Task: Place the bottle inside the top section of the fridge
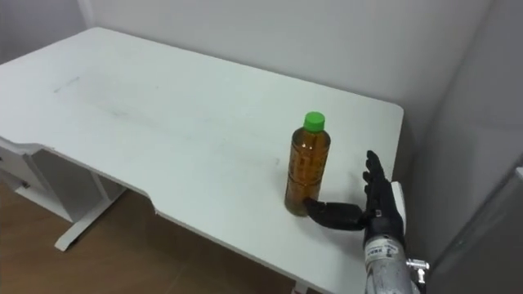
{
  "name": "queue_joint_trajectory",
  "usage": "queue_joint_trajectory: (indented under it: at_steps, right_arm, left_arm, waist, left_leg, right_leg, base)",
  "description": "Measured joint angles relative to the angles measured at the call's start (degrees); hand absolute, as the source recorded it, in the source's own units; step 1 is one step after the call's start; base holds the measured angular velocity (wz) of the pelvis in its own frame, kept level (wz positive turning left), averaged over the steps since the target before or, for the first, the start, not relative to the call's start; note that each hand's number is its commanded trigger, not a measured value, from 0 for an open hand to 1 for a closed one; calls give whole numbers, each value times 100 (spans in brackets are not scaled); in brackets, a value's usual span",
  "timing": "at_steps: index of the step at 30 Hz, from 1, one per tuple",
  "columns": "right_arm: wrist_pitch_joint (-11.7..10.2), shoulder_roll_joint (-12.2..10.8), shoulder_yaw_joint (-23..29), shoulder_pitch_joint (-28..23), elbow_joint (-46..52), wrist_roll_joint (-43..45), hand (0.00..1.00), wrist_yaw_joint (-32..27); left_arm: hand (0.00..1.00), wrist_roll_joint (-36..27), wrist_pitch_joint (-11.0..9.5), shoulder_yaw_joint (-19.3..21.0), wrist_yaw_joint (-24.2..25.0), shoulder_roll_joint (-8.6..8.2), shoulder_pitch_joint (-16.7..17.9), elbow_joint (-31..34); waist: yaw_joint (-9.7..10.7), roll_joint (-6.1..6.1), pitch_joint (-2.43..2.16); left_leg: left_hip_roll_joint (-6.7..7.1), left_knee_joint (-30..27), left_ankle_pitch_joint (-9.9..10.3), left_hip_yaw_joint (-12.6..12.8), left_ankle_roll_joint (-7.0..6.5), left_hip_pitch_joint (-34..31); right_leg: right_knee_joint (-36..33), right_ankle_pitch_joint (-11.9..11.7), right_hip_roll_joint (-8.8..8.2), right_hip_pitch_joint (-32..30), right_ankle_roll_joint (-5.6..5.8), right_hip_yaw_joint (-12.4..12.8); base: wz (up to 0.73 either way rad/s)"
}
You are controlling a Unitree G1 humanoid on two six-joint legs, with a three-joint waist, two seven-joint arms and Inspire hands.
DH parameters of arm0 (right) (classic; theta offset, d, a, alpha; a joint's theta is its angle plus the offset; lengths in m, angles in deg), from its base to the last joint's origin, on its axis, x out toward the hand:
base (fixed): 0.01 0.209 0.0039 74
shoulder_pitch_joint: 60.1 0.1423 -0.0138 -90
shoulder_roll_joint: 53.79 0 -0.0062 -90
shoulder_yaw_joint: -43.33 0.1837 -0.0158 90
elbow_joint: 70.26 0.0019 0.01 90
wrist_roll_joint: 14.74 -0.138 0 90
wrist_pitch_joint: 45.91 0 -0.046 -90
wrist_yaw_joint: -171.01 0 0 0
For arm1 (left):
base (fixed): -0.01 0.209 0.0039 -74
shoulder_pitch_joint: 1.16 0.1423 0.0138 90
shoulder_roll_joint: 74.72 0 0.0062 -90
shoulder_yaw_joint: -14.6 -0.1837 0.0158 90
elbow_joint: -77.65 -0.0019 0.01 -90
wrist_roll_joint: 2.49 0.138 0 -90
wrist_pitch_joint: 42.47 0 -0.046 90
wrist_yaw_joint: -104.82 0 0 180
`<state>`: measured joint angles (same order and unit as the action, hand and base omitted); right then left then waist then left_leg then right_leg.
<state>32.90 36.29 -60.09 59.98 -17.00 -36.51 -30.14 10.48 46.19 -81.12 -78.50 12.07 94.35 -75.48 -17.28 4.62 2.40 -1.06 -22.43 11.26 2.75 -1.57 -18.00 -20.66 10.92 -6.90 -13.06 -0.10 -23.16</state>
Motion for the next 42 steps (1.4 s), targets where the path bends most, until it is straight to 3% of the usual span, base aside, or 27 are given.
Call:
queue_joint_trajectory:
  at_steps: [5, 13, 17, 30, 36, 38, 42]
  right_arm:
    - [-10, -3, -13, 0, 563, 1, 0, 1]
    - [-133, -14, -174, 4, 671, 2, 0, 105]
    - [-137, -14, -264, 4, 679, -4, 0, 111]
    - [-141, -19, -344, -4, 797, -117, 0, 119]
    - [-119, -12, -570, 4, 103, -964, 0, 374]
    - [-3, -16, -642, 3, -203, -1269, 0, 547]
    - [-22, 6, -655, 18, -316, -1449, 0, 615]
  left_arm:
    - [0, 3, 1, 4, -33, 15, 1, -11]
    - [0, 1, -27, 3, -47, 76, 1, -88]
    - [0, 7, -40, 3, -45, 179, -21, -94]
    - [0, 5, -40, 44, -138, 189, -36, -103]
    - [0, 4, 8, 8, -149, 189, -10, -93]
    - [0, 4, 10, -14, -147, 189, 1, -79]
    - [0, 0, 13, -19, -135, 189, 3, -62]
  waist:
    - [-10, -1, 0]
    - [-31, 37, -26]
    - [-24, 117, -79]
    - [-29, 115, -68]
    - [-54, 144, -61]
    - [-51, 131, -51]
    - [-37, 123, -46]
  left_leg:
    - [3, 55, -1, -32, 3, 66]
    - [-6, 103, -31, -35, 26, 142]
    - [-13, 184, -70, -9, 36, 169]
    - [-9, 222, -77, -29, 49, 267]
    - [-9, 237, -78, -64, 51, 265]
    - [-8, 262, -79, -71, 54, 250]
    - [-8, 268, -83, -102, 65, 227]
  right_leg:
    - [2, -1, -5, 77, -1, -43]
    - [32, -8, 9, 134, -13, -32]
    - [102, -25, 32, 155, -33, -30]
    - [129, -27, 40, 272, -34, -58]
    - [204, -29, 70, 306, -31, -62]
    - [219, -29, 72, 294, -31, -75]
    - [292, -36, 102, 307, -33, -85]
  base:
    - [2]
    - [0]
    - [0]
    - [1]
    - [3]
    - [0]
    - [1]
